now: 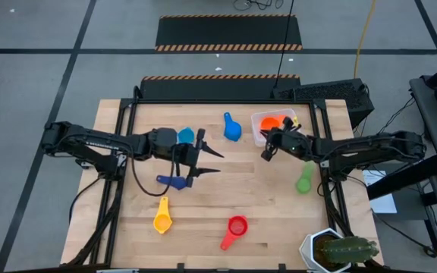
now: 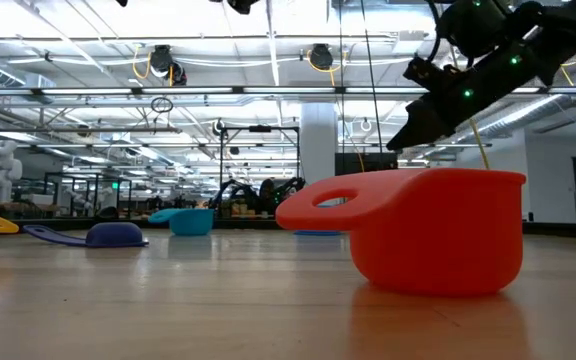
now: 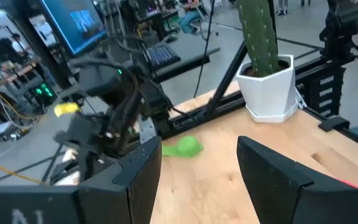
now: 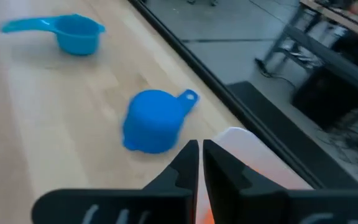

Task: Nest measuring cups in basket
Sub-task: Adjust the white bin

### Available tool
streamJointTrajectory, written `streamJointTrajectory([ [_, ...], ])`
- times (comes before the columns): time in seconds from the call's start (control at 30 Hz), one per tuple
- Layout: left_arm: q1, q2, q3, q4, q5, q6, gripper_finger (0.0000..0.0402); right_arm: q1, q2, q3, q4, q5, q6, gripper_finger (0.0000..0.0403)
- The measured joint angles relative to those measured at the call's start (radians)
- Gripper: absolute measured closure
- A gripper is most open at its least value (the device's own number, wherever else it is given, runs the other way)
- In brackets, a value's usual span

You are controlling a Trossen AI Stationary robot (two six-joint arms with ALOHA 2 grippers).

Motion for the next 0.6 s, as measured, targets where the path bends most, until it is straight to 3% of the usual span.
streamJointTrajectory([
  [0.17,0.0,-0.004,0.0,0.0,0.0,-0.001,0.0188,-0.014,0.0,0.147,-0.371,0.101,0.083,0.0385],
  [0.33,0.001,-0.004,0.0,-0.004,-0.001,0.003,0.0188,-0.056,0.026,0.261,-0.716,0.065,0.208,0.0375],
  [0.53,0.001,-0.004,0.0,-0.004,-0.036,0.004,0.0188,-0.104,0.124,0.26,-0.811,-0.071,0.235,0.0362],
  [0.6,0.001,-0.003,0.0,-0.004,-0.036,0.005,0.0188,-0.106,0.168,0.26,-0.799,-0.063,0.243,0.0357],
])
